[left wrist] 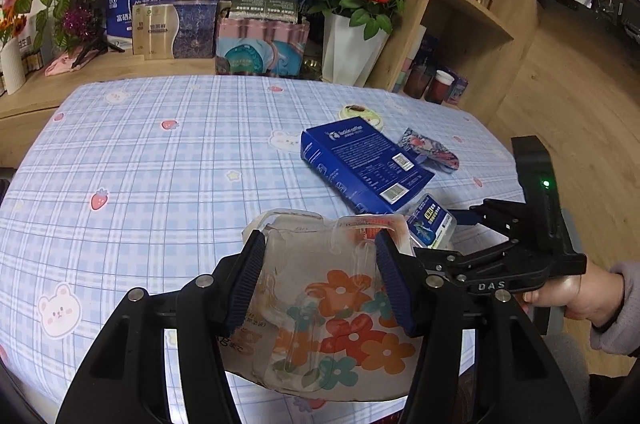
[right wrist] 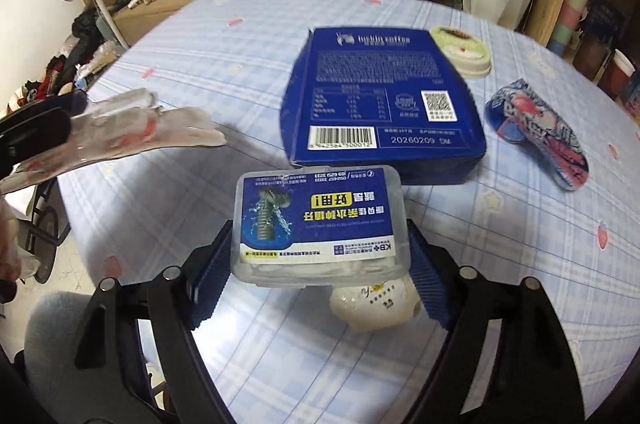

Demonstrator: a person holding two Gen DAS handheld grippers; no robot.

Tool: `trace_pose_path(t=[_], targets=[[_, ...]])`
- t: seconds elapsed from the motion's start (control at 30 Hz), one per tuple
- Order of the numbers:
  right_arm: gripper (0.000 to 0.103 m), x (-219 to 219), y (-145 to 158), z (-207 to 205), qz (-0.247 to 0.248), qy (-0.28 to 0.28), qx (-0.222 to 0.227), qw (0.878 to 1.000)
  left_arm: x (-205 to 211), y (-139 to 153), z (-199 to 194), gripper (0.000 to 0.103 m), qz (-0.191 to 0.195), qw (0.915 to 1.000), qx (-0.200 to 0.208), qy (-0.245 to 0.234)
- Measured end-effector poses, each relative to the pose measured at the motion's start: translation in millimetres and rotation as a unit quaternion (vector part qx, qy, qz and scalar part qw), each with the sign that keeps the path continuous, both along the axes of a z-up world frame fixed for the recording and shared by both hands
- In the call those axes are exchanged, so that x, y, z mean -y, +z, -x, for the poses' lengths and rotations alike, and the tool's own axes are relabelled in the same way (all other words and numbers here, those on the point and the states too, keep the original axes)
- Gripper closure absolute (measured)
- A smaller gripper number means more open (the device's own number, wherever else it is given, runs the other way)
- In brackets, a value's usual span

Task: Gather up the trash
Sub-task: 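Grasp the blue-labeled plastic box with the right gripper while the left holds the packet, then carry the box over the bin with the right gripper while the left holds the packet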

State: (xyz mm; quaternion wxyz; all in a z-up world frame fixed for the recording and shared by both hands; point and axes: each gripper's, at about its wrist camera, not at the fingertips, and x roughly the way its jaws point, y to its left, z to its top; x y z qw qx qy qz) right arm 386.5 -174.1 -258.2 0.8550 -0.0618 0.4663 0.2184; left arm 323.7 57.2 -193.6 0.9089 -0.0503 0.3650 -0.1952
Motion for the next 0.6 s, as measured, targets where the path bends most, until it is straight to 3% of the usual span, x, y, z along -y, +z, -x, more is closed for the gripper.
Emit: trace_pose_path(t=[0.6], targets=[[0.023,37.5,55.2,78.7,-0.023,-0.030,0.055,0.998,26.3,51.9,58.4,0.048,0.014,0.9987,0.044,-0.022]])
